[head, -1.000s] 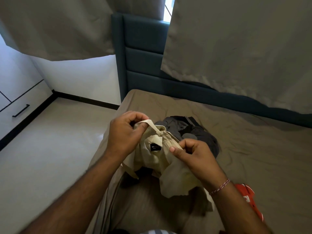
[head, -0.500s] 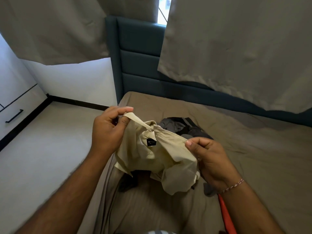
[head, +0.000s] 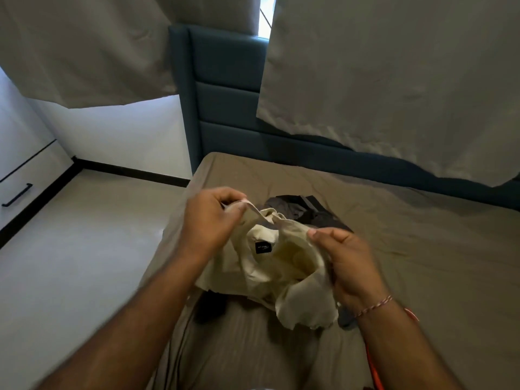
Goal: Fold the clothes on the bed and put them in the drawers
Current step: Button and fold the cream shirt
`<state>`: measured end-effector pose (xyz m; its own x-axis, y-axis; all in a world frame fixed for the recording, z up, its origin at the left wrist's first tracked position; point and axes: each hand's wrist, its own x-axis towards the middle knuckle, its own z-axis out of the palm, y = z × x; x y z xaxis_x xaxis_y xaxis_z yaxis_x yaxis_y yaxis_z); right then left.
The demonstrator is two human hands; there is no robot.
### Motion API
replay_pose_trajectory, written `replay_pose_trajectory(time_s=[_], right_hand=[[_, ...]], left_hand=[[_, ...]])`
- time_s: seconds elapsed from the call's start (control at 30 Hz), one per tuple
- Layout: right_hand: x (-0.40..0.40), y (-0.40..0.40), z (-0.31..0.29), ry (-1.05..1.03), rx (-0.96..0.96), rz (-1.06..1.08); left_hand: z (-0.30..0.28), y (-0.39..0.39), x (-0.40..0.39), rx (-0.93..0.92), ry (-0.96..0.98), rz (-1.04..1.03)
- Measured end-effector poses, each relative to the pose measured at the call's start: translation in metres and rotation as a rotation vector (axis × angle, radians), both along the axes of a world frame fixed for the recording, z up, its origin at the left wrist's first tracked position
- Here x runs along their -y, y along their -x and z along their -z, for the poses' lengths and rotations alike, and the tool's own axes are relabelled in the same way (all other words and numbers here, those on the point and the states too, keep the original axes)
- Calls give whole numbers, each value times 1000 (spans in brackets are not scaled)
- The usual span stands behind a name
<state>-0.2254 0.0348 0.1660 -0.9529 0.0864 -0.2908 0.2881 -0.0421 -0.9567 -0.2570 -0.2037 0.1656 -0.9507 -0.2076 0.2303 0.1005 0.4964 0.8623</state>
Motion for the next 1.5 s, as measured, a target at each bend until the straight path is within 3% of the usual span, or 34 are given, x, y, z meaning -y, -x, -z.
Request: replay_pose_trajectory(time_s=[0.07,0.17,0.3,0.7,0.87,1.13,1.5], right_hand=[[13,-12,6,29,-11,-3],[28,-27,9,146,-7,7],[29,-33,5,220,22,9],[25,-36,-3,-11,-192,-211],[20,-35,-4,-100,-266,-280],[1,-17,-20,-454,-381,-650],[-2,-7,-24,-495,-391,-813]], left_hand=[[9,-20,-19,-15,45,35],[20,-46,-34,-129,266,161],[26,-64,-34,-237,363,292],[35,-69,-26,-605,398,276],[39,-66,-27,-619,417,312],[25,-59,-17,-478,315,593],[20,-61,-19,-288,76,624]])
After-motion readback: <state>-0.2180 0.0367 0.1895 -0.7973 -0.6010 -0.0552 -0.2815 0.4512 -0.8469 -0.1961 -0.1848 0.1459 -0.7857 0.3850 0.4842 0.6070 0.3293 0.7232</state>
